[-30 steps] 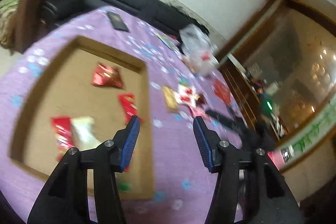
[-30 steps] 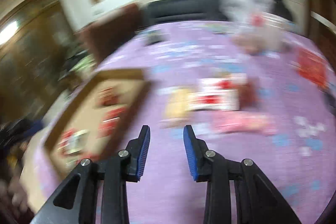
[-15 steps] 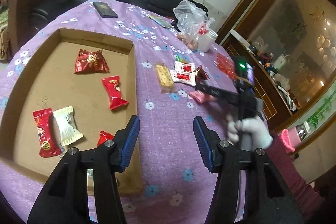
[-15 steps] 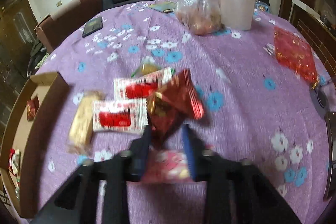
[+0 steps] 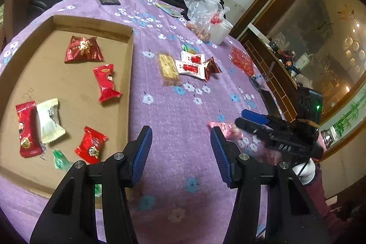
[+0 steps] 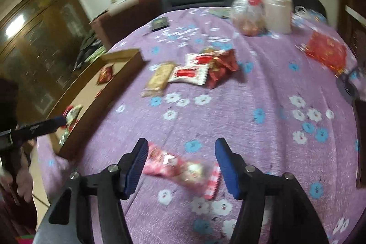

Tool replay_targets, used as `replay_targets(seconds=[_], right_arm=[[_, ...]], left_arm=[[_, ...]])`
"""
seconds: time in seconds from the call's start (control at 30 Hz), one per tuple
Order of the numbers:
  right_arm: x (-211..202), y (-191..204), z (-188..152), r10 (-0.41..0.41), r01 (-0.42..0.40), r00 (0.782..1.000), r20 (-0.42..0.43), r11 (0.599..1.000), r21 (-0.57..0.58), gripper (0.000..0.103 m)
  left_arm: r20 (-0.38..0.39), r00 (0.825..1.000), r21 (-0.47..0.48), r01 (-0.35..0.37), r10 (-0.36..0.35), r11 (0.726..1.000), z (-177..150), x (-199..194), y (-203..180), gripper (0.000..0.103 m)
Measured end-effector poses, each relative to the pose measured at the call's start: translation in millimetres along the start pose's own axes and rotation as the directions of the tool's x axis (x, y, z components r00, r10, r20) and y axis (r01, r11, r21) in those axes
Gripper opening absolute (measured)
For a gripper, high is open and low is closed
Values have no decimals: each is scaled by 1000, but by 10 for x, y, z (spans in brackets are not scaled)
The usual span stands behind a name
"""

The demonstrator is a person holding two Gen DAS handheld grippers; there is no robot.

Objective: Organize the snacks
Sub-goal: 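Grasp the pink cartoon-print candy with the right tool, then grasp the yellow cake bar with the left tool while the right tool holds the pink candy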

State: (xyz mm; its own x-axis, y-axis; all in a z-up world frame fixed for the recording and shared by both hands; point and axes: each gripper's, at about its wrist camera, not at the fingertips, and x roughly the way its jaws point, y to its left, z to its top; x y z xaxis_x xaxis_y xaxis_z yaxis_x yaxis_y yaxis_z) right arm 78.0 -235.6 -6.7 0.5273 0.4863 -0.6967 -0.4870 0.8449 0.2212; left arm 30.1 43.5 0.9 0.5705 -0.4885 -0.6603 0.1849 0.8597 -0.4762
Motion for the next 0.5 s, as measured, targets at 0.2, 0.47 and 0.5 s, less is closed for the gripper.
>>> replay_targets(seconds=[0.2,0.47,0.5], right_arm=[[325,218,-147,-39,25,997,-66,979,-201,67],[430,66,-190,-64,56,997,-48,987,-152,26],[421,6,-181,-71,66,997,-39,990,-128,26]], left_arm=[[19,999,43,-28,27,999,56,-81,-105,52],[-37,994,139,-94,99,986,417,445,-352,52],[-55,992,150,-108,118,983,485,591,-380,52]])
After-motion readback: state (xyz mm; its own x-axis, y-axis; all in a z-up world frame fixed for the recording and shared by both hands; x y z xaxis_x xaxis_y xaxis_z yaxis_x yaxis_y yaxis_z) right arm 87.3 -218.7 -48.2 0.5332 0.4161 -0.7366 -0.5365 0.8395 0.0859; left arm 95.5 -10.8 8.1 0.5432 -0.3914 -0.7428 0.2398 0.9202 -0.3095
